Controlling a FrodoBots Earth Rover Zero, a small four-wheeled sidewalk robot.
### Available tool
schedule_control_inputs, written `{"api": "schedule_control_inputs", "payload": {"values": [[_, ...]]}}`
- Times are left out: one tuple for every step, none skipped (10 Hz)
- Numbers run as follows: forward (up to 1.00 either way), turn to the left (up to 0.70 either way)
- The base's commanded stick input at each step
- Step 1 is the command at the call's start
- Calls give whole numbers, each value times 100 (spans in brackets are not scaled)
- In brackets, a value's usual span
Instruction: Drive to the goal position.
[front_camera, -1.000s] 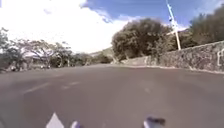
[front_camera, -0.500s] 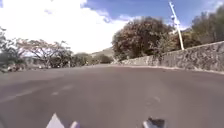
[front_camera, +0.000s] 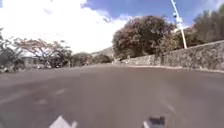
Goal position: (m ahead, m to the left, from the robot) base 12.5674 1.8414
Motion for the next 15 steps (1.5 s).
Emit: {"api": "schedule_control_inputs", "payload": {"values": [[85, 25], [85, 0], [85, 0], [85, 0], [85, 0], [85, 0], [85, 0], [85, 0], [85, 0], [85, 0], [85, 0], [85, 0], [85, 0], [85, 0], [85, 0]]}}
